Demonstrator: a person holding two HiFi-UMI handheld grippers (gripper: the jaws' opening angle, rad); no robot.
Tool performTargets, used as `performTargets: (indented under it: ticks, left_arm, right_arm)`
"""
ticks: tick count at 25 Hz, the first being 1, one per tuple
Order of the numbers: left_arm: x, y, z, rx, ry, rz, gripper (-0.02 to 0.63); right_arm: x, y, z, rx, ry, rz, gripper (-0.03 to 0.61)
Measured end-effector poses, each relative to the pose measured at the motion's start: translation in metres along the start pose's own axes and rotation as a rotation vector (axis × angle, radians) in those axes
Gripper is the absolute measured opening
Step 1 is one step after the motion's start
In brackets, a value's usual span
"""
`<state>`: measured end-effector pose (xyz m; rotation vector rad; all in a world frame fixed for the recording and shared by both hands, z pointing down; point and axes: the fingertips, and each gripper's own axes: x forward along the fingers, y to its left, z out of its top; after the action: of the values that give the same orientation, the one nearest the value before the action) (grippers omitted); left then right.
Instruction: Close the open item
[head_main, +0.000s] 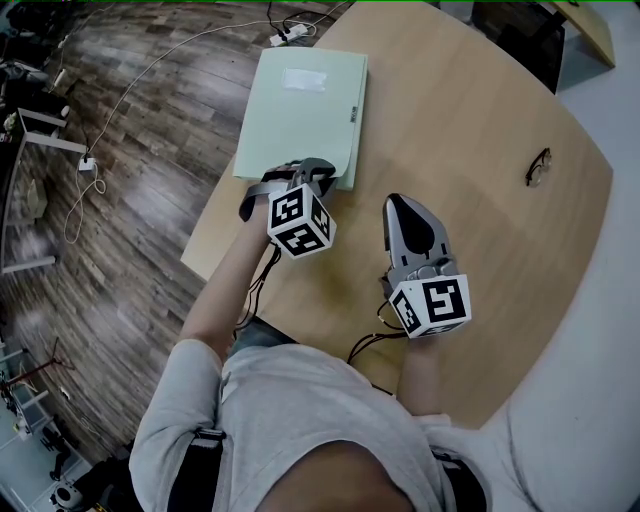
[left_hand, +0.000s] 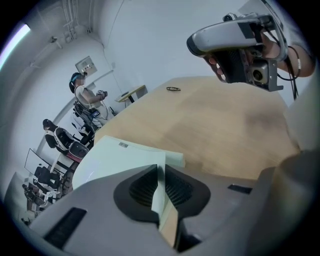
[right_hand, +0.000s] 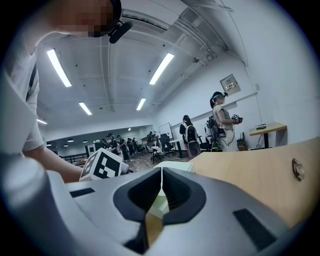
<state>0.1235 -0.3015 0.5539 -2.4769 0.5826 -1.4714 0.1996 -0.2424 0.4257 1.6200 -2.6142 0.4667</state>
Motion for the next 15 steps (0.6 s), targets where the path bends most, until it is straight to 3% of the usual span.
performTargets:
  ticks: [5,10,13,15]
  left_arm:
    - [0.006,-0.004,-0.004,0.018,0.041,-0.051,0.034]
    - [0.004,-0.007,-0.001,0.088,0.022,-0.015,0.086]
    - [0.001,-0.010,0.000,0.076,-0.013,-0.017,0.117]
    - [0.001,-0.018,0.000,0.051,-0.028,-0.070,0.132]
  right_arm:
    - [0.003,0.002,0.002,-0.017,0.000,0.014,0.011]
    - [0.000,0.002,0.001,-0.013,-0.002,0.007,0.011]
    - [-0.001,0.001,0.001,-0.011,-0.001,0.005,0.011]
    - [-0.003,0.002,0.002,-0.013,0.003,0.006,0.011]
